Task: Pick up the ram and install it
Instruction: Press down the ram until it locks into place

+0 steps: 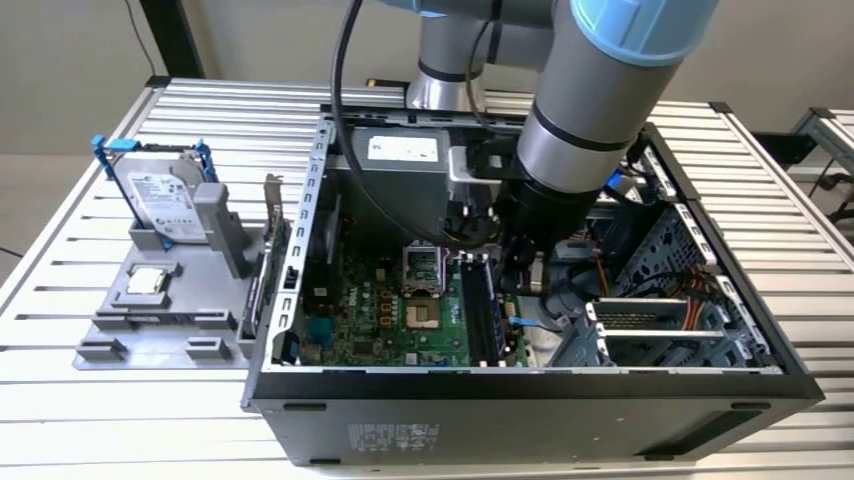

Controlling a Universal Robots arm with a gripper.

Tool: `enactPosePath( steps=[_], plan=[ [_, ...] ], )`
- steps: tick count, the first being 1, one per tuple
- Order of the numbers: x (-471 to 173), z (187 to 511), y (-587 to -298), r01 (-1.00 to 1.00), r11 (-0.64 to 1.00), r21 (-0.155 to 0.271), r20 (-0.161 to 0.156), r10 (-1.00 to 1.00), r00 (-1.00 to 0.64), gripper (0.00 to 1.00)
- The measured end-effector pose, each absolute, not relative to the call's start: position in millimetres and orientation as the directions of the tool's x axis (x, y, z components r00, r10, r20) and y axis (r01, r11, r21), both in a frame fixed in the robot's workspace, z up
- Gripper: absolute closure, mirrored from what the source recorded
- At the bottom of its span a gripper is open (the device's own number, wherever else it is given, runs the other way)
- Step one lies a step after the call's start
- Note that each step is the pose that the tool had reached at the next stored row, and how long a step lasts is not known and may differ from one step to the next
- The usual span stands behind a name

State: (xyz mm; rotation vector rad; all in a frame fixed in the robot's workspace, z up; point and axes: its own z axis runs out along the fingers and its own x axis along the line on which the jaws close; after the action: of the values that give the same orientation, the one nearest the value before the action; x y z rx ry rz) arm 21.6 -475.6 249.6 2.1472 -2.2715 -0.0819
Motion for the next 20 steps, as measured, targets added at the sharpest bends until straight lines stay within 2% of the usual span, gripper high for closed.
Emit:
enactPosePath(
  steps=[20],
  plan=[
    [22,225,-476,-0.995,0.084,0.048,-0.025,-0.996,-0.085,1.0]
  ],
)
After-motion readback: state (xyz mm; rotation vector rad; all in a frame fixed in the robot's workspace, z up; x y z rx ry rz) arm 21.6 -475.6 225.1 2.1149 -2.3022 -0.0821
